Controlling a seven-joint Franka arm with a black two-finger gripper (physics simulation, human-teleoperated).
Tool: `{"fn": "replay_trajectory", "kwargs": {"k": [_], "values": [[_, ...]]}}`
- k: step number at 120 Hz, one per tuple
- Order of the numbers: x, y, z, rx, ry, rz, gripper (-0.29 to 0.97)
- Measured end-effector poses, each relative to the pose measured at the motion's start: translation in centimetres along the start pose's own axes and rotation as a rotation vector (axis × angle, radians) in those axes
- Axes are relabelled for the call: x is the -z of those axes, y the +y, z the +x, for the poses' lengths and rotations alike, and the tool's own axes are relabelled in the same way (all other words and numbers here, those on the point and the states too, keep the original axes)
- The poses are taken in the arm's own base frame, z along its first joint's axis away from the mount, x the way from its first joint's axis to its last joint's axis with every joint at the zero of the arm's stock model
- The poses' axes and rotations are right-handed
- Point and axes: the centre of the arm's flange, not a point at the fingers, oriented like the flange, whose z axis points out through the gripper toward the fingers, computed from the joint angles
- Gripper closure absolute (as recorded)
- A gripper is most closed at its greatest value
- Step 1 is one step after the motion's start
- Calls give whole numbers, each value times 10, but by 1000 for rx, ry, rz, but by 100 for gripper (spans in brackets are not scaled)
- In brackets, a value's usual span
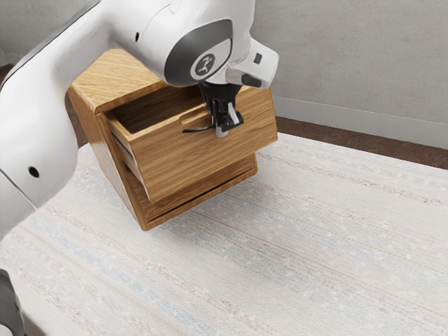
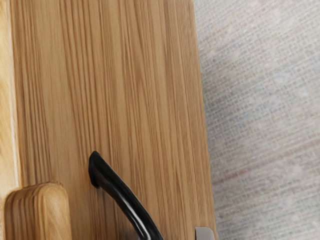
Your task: Pull the drawer handle with one arm to open the drawer
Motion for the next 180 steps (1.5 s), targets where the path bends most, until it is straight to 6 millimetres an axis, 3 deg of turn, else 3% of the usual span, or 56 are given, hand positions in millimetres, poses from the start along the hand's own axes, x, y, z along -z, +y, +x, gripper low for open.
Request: {"fn": "replay_trajectory", "kwargs": {"k": [13, 42, 47, 56, 63, 92, 153, 180], "values": [[1, 3, 0, -2, 2, -11, 76], [16, 30, 8, -36, -2, 10, 89], [20, 41, 12, -51, -2, 15, 77], [23, 48, 13, -53, -11, 14, 69], [27, 55, 14, -61, -11, 17, 78], [41, 76, 12, -66, -15, 2, 69], [47, 86, 8, -30, -25, 8, 73], [48, 90, 8, -21, -24, 1, 65]]}}
